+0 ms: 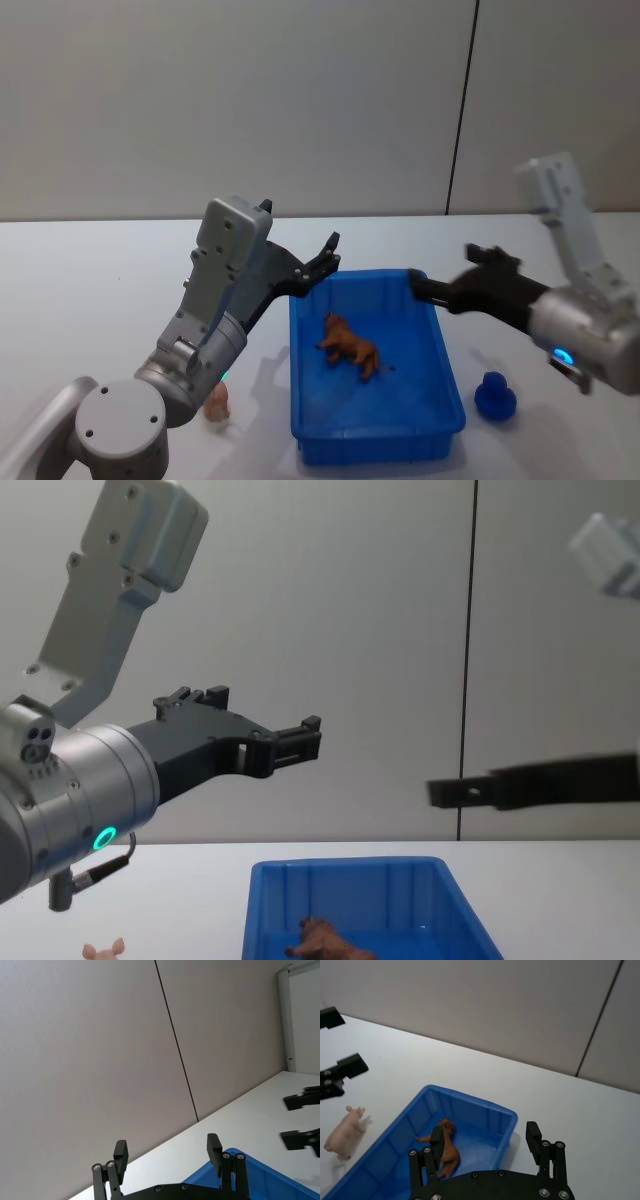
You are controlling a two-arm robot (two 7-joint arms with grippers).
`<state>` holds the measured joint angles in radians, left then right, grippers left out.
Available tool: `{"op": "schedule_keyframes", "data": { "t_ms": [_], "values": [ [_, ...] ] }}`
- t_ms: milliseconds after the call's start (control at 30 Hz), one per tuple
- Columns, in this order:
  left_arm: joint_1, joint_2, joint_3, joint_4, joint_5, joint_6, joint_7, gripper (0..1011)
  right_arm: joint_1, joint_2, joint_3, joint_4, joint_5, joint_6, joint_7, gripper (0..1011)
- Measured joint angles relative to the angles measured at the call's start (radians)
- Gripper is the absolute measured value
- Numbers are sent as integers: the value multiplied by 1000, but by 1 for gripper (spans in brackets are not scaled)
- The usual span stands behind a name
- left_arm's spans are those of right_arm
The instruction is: Pick up the two dolls from the table and place them into the box.
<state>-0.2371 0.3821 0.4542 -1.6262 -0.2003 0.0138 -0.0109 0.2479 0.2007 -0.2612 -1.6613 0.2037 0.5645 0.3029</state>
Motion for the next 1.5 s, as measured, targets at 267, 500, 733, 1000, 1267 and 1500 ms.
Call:
{"op": "schedule_keyframes", "data": {
  "t_ms": [267, 500, 733, 1000, 1267, 1500],
  "values": [
    [0, 0, 0, 0, 0, 0, 0, 1001, -116, 78, 44, -124, 65, 17, -53, 1001],
    [0, 0, 0, 0, 0, 0, 0, 1001, -201, 130, 71, -206, 109, 28, -81, 1001],
    [0, 0, 0, 0, 0, 0, 0, 1001, -282, 174, 96, -269, 146, 41, -116, 1001],
    [0, 0, 0, 0, 0, 0, 0, 1001, -360, 212, 122, -313, 184, 75, -159, 1001],
    [0, 0, 0, 0, 0, 0, 0, 1001, -390, 228, 130, -317, 203, 118, -173, 1001],
    [0, 0, 0, 0, 0, 0, 0, 1001, -378, 225, 123, -281, 196, 144, -161, 1001]
  ]
}}
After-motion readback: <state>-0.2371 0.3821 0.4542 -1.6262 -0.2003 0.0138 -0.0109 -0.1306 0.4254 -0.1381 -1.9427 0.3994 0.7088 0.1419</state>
